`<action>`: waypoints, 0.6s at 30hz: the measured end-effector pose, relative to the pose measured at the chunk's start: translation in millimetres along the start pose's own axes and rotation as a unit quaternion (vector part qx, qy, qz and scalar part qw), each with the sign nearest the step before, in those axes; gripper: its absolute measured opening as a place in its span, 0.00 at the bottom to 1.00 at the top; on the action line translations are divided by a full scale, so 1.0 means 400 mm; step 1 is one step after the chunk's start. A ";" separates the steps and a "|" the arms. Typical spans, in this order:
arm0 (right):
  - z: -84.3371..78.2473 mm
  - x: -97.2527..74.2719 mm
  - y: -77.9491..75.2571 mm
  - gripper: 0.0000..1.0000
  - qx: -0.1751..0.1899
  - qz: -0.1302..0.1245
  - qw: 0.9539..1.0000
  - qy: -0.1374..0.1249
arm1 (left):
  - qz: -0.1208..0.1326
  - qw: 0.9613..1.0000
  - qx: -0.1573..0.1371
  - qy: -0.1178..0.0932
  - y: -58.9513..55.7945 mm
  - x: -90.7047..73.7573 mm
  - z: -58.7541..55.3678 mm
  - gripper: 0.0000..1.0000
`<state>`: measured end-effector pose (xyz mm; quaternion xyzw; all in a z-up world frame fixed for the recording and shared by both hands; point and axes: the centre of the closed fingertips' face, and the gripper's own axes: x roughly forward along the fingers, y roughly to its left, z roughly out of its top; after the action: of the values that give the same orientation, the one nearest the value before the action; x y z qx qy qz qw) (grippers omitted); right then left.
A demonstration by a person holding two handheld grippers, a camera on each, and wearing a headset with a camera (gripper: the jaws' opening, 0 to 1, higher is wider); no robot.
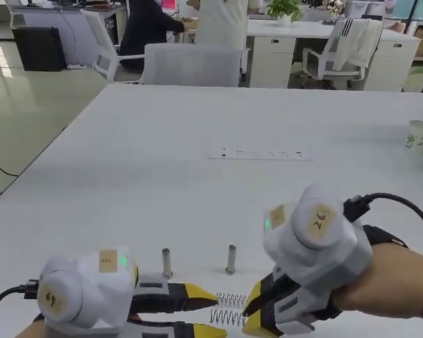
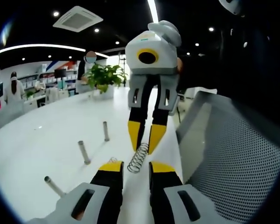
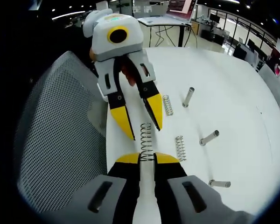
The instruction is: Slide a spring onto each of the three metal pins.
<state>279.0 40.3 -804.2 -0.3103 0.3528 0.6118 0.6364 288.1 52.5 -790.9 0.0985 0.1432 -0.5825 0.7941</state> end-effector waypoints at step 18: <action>0.039 -0.032 0.013 0.08 0.011 0.012 0.999 -0.038 | -0.001 1.000 0.024 0.009 -0.003 0.000 -0.004 0.04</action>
<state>274.7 46.3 -785.0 -0.2751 0.3388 0.6267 0.6456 286.8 52.5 -792.4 0.1224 0.1363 -0.5856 0.7896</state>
